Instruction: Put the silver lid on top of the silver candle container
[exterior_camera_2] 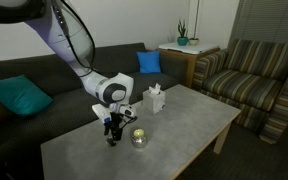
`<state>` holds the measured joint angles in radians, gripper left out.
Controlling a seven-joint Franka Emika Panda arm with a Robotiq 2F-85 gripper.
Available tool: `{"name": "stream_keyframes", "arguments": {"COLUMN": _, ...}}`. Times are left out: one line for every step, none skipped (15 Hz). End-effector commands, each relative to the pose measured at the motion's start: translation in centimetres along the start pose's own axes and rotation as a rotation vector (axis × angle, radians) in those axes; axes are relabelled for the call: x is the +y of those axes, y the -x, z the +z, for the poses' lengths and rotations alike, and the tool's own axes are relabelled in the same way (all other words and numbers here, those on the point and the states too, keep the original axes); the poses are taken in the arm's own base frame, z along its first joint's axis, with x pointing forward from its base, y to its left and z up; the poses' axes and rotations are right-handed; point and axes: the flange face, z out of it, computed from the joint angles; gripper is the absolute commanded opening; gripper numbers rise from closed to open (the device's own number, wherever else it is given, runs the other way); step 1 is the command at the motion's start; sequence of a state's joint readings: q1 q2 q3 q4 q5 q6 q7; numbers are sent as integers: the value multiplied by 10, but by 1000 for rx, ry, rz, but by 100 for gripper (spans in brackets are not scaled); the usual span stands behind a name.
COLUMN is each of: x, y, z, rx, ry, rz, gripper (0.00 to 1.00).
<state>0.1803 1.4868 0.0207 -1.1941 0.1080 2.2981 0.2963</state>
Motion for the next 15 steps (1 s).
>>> {"name": "stream_keyframes", "arguments": {"x": 4, "y": 1, "z": 8, "rx": 60, "ry": -5, "rz": -10, "gripper": 100}}
{"name": "stream_keyframes", "arguments": {"x": 4, "y": 1, "z": 10, "rx": 69, "ry": 0, "rz": -14, "gripper": 100}}
{"name": "stream_keyframes", "arguments": {"x": 4, "y": 3, "z": 12, "rx": 73, "ry": 12, "rz": -10, "gripper": 100}}
{"name": "stream_keyframes", "arguments": {"x": 5, "y": 4, "z": 14, "rx": 74, "ry": 20, "rz": -6, "gripper": 100}}
{"name": "stream_keyframes", "arguments": {"x": 6, "y": 6, "z": 16, "rx": 71, "ry": 30, "rz": -1, "gripper": 100}}
{"name": "stream_keyframes", "arguments": {"x": 7, "y": 7, "z": 18, "rx": 70, "ry": 37, "rz": 3, "gripper": 100}}
{"name": "stream_keyframes", "arguments": {"x": 9, "y": 8, "z": 21, "rx": 67, "ry": 46, "rz": 7, "gripper": 100}}
{"name": "stream_keyframes", "arguments": {"x": 9, "y": 9, "z": 22, "rx": 67, "ry": 51, "rz": 14, "gripper": 100}}
{"name": "stream_keyframes", "arguments": {"x": 10, "y": 9, "z": 23, "rx": 69, "ry": 53, "rz": 15, "gripper": 100}}
{"name": "stream_keyframes", "arguments": {"x": 10, "y": 10, "z": 24, "rx": 70, "ry": 54, "rz": 5, "gripper": 100}}
{"name": "stream_keyframes", "arguments": {"x": 10, "y": 10, "z": 24, "rx": 68, "ry": 51, "rz": -13, "gripper": 100}}
{"name": "stream_keyframes", "arguments": {"x": 11, "y": 10, "z": 24, "rx": 68, "ry": 50, "rz": -32, "gripper": 100}}
{"name": "stream_keyframes", "arguments": {"x": 12, "y": 9, "z": 23, "rx": 68, "ry": 48, "rz": -46, "gripper": 99}}
{"name": "stream_keyframes", "arguments": {"x": 13, "y": 8, "z": 23, "rx": 68, "ry": 45, "rz": -58, "gripper": 75}}
{"name": "stream_keyframes", "arguments": {"x": 15, "y": 8, "z": 23, "rx": 65, "ry": 41, "rz": -67, "gripper": 75}}
